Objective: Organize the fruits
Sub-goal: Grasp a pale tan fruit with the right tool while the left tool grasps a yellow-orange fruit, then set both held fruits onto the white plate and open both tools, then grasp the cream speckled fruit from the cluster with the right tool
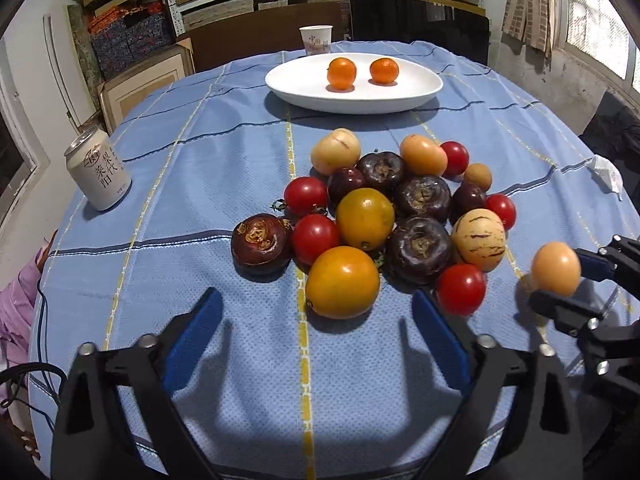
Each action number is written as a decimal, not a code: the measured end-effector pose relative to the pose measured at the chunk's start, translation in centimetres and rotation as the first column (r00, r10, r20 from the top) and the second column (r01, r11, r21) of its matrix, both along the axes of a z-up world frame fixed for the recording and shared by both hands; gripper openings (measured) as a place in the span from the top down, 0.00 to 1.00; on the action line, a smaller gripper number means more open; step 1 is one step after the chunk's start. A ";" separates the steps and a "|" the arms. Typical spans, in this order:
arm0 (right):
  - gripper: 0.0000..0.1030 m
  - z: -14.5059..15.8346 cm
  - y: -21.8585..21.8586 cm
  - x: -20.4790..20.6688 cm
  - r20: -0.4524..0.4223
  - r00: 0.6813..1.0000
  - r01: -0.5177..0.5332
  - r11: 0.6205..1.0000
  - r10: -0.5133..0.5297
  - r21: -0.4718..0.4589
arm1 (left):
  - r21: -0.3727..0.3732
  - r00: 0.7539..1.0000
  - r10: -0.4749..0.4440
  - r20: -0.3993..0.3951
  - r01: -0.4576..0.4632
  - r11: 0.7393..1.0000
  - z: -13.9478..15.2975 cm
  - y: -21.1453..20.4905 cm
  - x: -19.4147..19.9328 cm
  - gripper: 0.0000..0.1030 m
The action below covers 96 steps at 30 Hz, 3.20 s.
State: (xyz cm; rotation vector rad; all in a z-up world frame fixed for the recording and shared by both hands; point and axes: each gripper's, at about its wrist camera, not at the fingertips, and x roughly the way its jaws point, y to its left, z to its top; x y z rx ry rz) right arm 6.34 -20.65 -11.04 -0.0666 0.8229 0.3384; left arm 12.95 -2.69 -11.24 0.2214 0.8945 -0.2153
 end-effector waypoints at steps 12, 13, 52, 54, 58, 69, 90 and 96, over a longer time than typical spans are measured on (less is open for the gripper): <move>0.59 0.1 -0.4 -0.1 0.009 1.000 -0.019 0.999 0.019 0.047 | 0.008 0.999 -0.041 -0.004 0.041 0.999 -0.6 -1.3 0.3 0.63; 0.59 0.1 -0.4 -0.2 0.011 1.000 -0.019 0.999 0.019 0.047 | 0.003 0.999 -0.040 -0.006 0.040 0.999 -0.6 -1.3 0.3 0.63; 0.59 7.7 -5.3 17.9 0.113 0.983 0.141 0.990 -0.144 0.028 | -0.130 0.996 -0.025 0.090 0.037 0.991 7.8 -3.9 16.1 0.63; 0.59 7.0 -5.2 19.9 0.102 0.984 0.147 0.989 -0.149 0.028 | -0.119 0.997 -0.021 0.077 0.030 0.992 7.1 -4.4 17.9 0.63; 0.59 5.6 -4.6 22.7 0.084 0.985 0.149 0.989 -0.150 0.015 | -0.097 0.999 -0.013 0.048 0.018 0.995 5.3 -5.3 21.0 0.63; 0.42 4.2 -3.8 26.6 0.069 0.988 0.141 0.990 -0.140 -0.014 | -0.084 0.999 0.044 0.016 -0.042 0.996 3.0 -5.3 24.9 0.23; 0.39 2.8 -1.9 6.1 -0.022 0.999 0.040 0.996 -0.038 0.081 | -0.085 0.998 0.039 0.056 -0.034 0.996 3.3 1.9 5.0 0.06; 0.39 1.2 1.7 2.9 -0.015 1.000 -0.024 0.999 0.024 0.045 | -0.124 0.998 0.031 0.046 -0.025 0.992 0.8 4.4 1.4 0.05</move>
